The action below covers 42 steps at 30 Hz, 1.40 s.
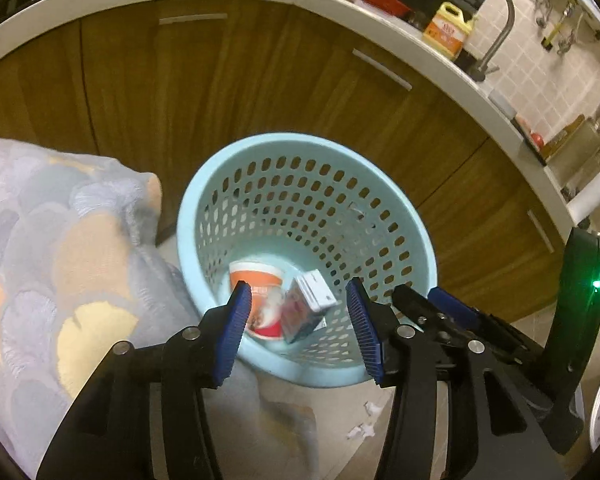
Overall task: Collect trash
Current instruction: 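Carry the red cup and milk carton over the basket and open both grippers, then move back to the table and grasp the clear plastic bag with the left gripper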
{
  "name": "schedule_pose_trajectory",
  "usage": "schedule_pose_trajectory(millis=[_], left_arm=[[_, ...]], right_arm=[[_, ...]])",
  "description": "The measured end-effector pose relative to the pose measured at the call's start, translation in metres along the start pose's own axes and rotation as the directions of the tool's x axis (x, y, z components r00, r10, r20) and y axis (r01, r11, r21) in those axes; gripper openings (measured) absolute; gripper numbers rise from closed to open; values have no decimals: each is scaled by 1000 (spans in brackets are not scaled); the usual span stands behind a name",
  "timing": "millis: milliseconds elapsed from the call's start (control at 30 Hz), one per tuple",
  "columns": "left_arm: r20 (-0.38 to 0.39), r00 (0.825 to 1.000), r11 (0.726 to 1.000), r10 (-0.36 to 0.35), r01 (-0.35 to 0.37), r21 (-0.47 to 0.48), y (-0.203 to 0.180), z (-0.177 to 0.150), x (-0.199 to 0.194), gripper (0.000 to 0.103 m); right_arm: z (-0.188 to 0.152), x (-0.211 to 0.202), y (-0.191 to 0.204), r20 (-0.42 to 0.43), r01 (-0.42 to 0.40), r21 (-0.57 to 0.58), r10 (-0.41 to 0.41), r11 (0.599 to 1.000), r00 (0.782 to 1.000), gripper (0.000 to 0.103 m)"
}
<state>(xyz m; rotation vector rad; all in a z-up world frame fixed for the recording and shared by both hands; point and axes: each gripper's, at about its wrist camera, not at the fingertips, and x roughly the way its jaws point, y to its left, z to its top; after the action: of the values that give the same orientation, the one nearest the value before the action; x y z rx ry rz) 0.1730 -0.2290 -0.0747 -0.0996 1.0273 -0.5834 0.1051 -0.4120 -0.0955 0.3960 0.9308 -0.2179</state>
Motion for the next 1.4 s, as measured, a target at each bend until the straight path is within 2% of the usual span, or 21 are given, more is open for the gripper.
schedule_pose_trajectory(millis=[167,467,633,700,767,933,1100,1200,1267,1367,1400], left_arm=[[62,998,1000,-2,3,-21,5,-4,-29,48],[202,976,996,79,-68,-64,27,-28,-108,48],[278,949,987,147,-121,-105,44,-45,-158,48],[306,934,980,186,-153,-128,54,-55,-179,48],[325,919,971,223,-179,-160,65,-64,-197,48],[366,881,940,301,-209,-270,105,-92,-246,49],[388,844,900,372,-226,-372,145,-122,-285,59],[367,850,879,377,-204,-431,170,-136,-292,61],[341,862,868,376,-199,-455,183,-142,-290,61],[323,876,868,357,-184,-460,193,-144,-282,61],[317,886,873,338,-170,-457,196,-143,-277,61]], right_arm=[[1,-19,8,44,-31,-10,31,999,999,50],[-7,-56,60,112,-122,-124,137,985,984,50],[-21,-69,104,108,-186,-214,212,959,971,49],[-30,-74,122,101,-220,-256,253,941,962,47],[-38,-78,142,93,-246,-301,286,921,954,36],[-62,-90,188,72,-295,-404,351,866,933,33],[-82,-94,224,52,-312,-470,379,826,924,33],[-94,-92,239,45,-308,-502,381,808,924,31],[-99,-86,250,50,-281,-520,358,806,932,29],[-104,-78,259,53,-248,-541,327,804,944,29],[-105,-74,260,48,-245,-543,321,803,946,28]])
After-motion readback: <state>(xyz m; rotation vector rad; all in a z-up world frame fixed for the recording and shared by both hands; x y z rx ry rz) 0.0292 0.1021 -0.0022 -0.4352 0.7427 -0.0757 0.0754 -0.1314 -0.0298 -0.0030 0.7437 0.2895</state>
